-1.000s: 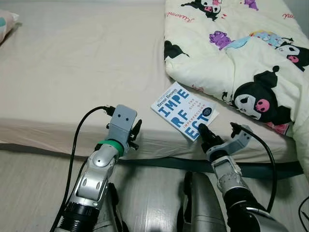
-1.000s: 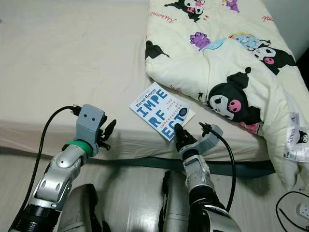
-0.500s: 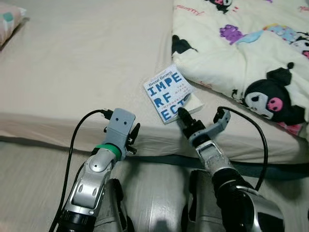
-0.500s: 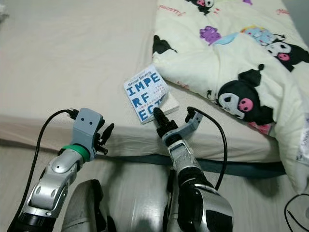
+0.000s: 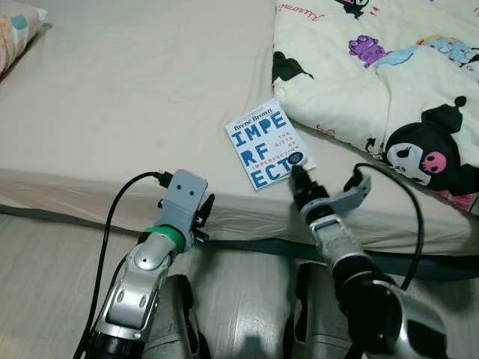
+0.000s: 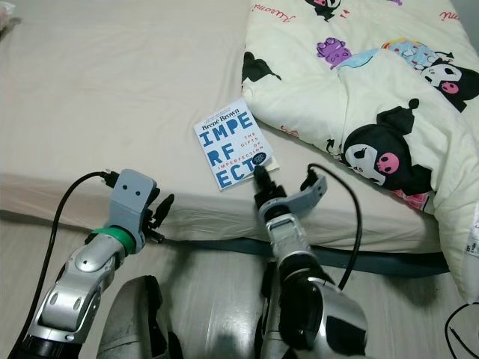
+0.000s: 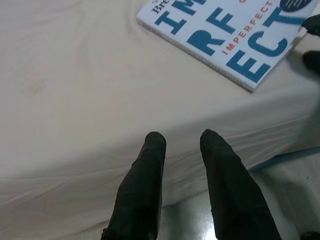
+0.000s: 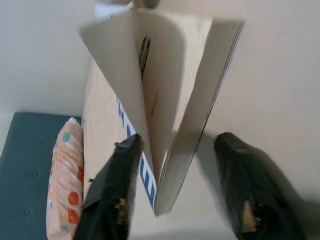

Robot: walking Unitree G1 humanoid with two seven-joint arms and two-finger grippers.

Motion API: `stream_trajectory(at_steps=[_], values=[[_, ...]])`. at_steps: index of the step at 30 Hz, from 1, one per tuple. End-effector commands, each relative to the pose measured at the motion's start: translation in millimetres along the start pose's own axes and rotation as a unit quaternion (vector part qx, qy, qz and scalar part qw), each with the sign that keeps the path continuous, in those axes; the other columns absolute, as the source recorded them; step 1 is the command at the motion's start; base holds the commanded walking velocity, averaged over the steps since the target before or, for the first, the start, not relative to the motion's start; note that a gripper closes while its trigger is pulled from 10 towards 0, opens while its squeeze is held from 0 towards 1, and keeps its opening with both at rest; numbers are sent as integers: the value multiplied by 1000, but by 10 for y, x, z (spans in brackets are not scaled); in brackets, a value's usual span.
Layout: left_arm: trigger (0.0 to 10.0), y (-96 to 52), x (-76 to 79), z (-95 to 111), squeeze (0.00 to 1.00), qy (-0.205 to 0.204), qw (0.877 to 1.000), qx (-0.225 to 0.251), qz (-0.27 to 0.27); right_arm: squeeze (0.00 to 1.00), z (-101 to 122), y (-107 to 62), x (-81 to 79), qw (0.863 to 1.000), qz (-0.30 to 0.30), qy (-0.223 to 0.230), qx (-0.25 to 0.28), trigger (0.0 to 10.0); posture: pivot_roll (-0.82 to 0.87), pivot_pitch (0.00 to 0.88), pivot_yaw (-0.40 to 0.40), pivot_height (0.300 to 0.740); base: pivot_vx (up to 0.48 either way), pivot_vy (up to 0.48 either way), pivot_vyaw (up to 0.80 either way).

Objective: Clean up the room

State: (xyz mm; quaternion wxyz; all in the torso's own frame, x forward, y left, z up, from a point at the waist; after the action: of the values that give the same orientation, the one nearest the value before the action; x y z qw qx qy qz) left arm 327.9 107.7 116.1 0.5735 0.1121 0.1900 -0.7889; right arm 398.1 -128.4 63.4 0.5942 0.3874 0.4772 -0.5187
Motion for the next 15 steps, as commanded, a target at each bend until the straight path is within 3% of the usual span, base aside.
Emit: stream_trajectory(at_steps=[1,6,8,10,12,13,14,15], values=[[10000,-36,23,-79,0,3,1000,-16,-3,1000,-80,-87,152,1000,-21,5,-10,10000,133,207,124,536,0,0,0],[10000,-55,74,-71,0,0,1000,-17,-10,1000,-51,-150,269,999,-42,-1,-9,10000,136,227,132,536,0,0,0],[10000,-78,77,-61,0,-1,1000,-18,-11,1000,-35,-104,187,1000,-25,-9,-16,10000,152,241,137,536,0,0,0],[10000,-134,51,-75,0,0,1000,-24,-9,1000,-10,2,-15,999,11,-8,-33,10000,175,272,141,536,0,0,0],[10000,-149,45,-79,0,0,1000,-25,-8,1000,-13,17,-47,999,17,-7,-37,10000,175,272,141,536,0,0,0],[10000,-189,32,-99,0,0,1000,-30,-6,431,-5,52,-86,999,14,-9,-39,10000,188,290,142,536,0,0,0],[10000,-189,32,-99,0,0,1000,-30,-6,431,-5,52,-86,999,14,-9,-39,10000,188,290,142,536,0,0,0],[10000,-199,29,-105,0,0,999,-32,-6,0,0,61,-92,999,11,-8,-38,10000,188,290,142,536,0,0,0]])
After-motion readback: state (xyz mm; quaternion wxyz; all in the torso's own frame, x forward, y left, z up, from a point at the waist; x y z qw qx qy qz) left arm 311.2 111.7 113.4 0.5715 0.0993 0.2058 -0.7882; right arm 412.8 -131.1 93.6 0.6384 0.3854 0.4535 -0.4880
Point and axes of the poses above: a point about 5 cm out from each wrist's last joint towards the gripper, its own y axis pointing out of the wrist towards the gripper, its own z axis along the axis of the wrist's last joint, x = y × z, the point moved 5 cm from there along y, pointing out of the wrist towards the gripper, and after that the axes turned 12 degrees about y, right-handed, at the moved point
